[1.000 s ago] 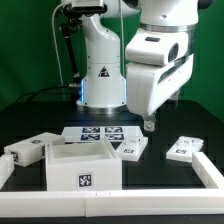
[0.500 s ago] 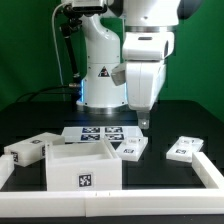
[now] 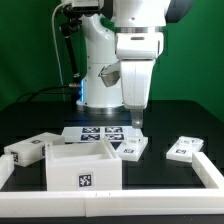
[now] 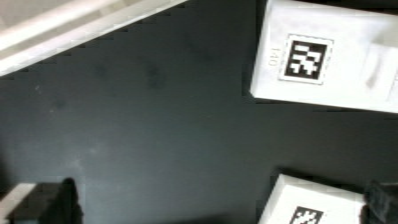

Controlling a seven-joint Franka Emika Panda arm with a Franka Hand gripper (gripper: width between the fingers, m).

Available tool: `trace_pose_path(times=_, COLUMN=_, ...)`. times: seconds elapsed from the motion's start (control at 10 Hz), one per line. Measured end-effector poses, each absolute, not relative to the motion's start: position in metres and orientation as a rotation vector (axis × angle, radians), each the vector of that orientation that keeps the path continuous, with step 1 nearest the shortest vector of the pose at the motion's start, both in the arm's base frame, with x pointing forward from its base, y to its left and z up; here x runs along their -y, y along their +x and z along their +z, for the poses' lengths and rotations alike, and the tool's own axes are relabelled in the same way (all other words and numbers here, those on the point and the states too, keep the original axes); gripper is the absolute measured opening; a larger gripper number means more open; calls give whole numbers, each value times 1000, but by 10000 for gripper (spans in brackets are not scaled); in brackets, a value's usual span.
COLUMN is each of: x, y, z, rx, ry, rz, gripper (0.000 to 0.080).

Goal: Assemble cabinet

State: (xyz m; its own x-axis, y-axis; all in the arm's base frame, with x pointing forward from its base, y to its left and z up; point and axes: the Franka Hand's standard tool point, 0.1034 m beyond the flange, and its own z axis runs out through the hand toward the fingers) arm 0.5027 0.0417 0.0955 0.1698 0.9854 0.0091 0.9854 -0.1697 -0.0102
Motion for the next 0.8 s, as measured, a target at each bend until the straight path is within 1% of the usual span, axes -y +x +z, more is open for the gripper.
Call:
trace_pose_path(times=0.1, x=-34, y=499, z=91, rx=2225, ry=-2265, rz=-82, gripper=798)
trace_pose_path(times=0.2, x=-18, y=487, z=84, rx=2391, ry=-2135, rz=-133, gripper=798)
trace_pose_path(times=0.3, x=-3, y=479, z=78, rx=2428, ry=-2095, rz=-129, gripper=798)
trace_pose_path(times=0.5, x=21, y=476, z=76, rx=2499, ry=-2052, rz=-160, gripper=798)
trace_pose_path(times=0.8, x=22, y=475, z=76, rx=2481, ry=-2072, rz=-154, gripper=798)
